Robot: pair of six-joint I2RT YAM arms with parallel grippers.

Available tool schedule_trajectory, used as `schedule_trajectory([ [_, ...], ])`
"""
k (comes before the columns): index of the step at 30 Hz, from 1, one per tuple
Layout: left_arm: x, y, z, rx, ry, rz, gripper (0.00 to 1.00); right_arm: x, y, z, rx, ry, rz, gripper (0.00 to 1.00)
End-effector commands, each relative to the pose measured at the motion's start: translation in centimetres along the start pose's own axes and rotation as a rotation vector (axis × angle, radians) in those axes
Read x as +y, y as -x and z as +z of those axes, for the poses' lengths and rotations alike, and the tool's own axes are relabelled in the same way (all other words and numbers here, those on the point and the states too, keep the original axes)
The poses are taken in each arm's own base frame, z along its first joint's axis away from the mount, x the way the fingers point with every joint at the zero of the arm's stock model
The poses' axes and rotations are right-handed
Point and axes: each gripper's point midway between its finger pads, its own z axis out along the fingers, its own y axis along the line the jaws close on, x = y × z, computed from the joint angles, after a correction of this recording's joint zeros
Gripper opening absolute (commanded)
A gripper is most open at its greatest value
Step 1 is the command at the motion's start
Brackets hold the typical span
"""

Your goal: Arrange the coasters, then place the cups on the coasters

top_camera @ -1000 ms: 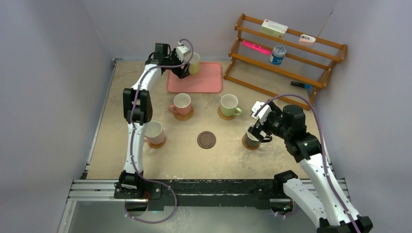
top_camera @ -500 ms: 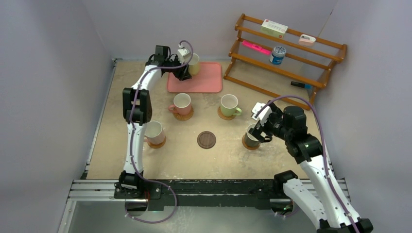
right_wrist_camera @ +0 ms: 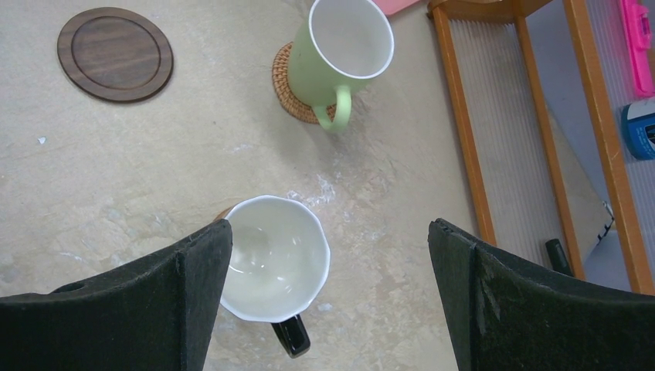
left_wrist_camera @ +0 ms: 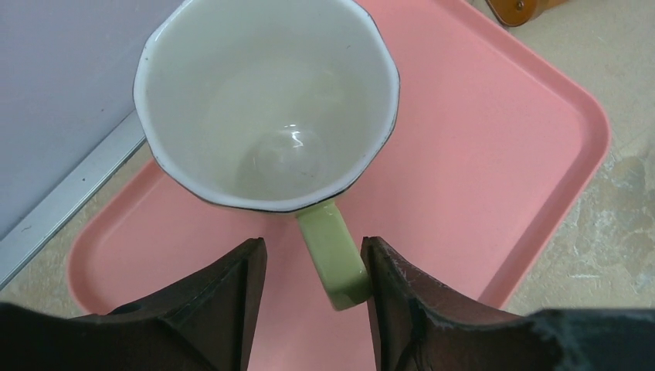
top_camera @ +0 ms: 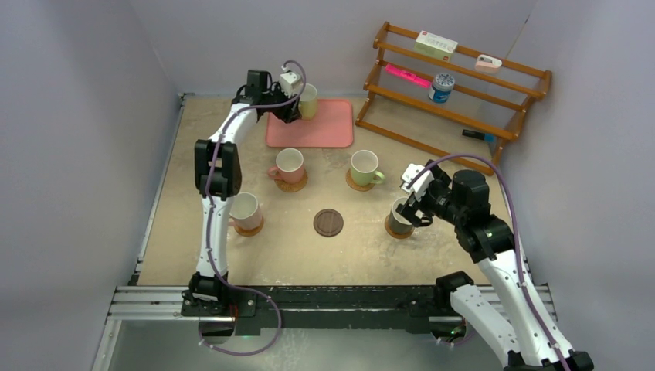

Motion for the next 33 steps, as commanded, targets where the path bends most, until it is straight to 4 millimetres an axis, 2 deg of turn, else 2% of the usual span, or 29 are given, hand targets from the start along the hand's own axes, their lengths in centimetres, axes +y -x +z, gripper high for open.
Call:
schedule_trajectory([
  [1, -0.4, 5.4, -1.5, -0.087, 0.044, 0.051, 0.51, -0.8, 0.9, -0.2, -0.03, -0.03, -0.024, 0.98],
  [8, -0.2, 6.0, -0.7, -0.081, 0.098, 0.067, 0.5, -0.9, 0.9, -0.2, -0.029, -0.033, -0.026, 0.98],
  [20, 1.2, 5.9, -0.5, -0.059, 0.191, 0.071, 0.29, -0.8, 0.9, -0.2, -0.032, -0.032, -0.032, 0.98],
  [23, 1.2, 6.0, -0.7, -0.061, 0.2, 0.064, 0.19, -0.8, 0.8, -0.2, -0.031, -0.033, -0.031, 0.98],
  [26, 1.0, 6.3, -0.9, -0.064, 0.191, 0.058, 0.01, -0.9, 0.9, -0.3, -0.033, -0.036, -0.033, 0.98],
  [29, 0.7, 6.9, -1.4, -0.071, 0.187, 0.059, 0.0, -0.9, 1.1, -0.5, -0.037, -0.039, -0.034, 0.98],
  [33, -0.2, 8.9, -2.9, -0.105, 0.169, 0.074, 0.0, -0.9, 1.2, -0.8, -0.044, -0.046, -0.04, 0.98],
])
